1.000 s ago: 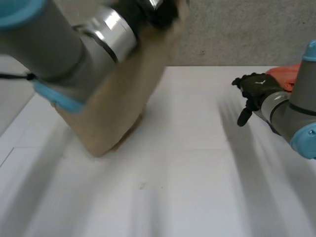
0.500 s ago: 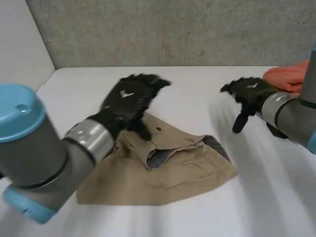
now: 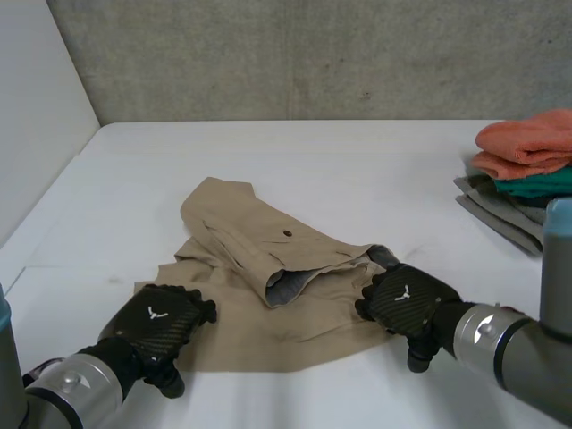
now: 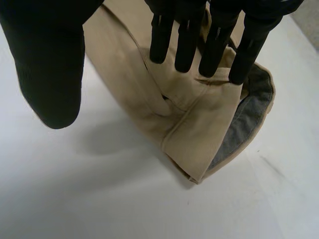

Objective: Fold the laundry.

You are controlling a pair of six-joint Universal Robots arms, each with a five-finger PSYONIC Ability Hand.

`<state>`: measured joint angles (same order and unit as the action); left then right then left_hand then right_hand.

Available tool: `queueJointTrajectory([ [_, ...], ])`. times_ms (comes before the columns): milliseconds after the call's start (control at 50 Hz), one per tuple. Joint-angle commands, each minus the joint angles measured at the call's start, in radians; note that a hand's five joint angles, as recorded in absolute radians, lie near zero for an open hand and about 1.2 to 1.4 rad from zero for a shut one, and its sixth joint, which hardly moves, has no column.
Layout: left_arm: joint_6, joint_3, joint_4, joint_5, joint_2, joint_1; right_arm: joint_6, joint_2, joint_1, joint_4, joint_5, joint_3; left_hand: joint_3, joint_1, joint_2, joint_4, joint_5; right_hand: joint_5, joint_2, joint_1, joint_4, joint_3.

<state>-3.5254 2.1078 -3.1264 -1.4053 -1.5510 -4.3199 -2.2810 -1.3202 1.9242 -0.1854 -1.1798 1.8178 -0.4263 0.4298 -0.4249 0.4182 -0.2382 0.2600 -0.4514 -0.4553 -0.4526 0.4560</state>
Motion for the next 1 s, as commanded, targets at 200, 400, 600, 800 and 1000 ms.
queueJointTrajectory([
  [200, -0.184, -0.043, -0.152, -0.004, -0.207, -0.04, 0.0, 0.104, 0.036, 0.415, -0.076, 0.095, -0.066, 0.062, -0.067, 0.074, -0.079, 0.063, -0.046, -0.042, -0.045, 0.041],
  [400, -0.267, -0.094, -0.267, -0.004, -0.288, -0.038, -0.002, 0.159, 0.041, 0.529, -0.107, 0.063, -0.749, 0.746, -0.751, 0.757, -0.763, 0.286, -0.269, -0.265, -0.268, 0.264],
  [600, -0.259, -0.208, -0.241, -0.003, -0.275, -0.034, -0.089, 0.118, 0.05, 0.503, -0.228, -0.04, -0.97, 0.966, -0.971, 0.978, -0.984, 0.962, -0.945, -0.941, -0.944, 0.94],
  [800, -0.051, -0.434, -0.051, 0.032, -0.051, -0.06, -0.262, -0.074, 0.053, -0.031, -0.239, -0.345, -0.97, 0.966, -0.971, 0.978, -0.984, 0.962, -0.945, -0.941, -0.944, 0.94],
  [1000, 0.134, -0.33, 0.164, 0.098, -0.08, -0.032, -0.319, 0.025, 0.096, -0.21, -0.251, -0.393, -0.293, 0.29, -0.294, 0.301, -0.307, 0.962, -0.945, -0.941, -0.944, 0.94],
])
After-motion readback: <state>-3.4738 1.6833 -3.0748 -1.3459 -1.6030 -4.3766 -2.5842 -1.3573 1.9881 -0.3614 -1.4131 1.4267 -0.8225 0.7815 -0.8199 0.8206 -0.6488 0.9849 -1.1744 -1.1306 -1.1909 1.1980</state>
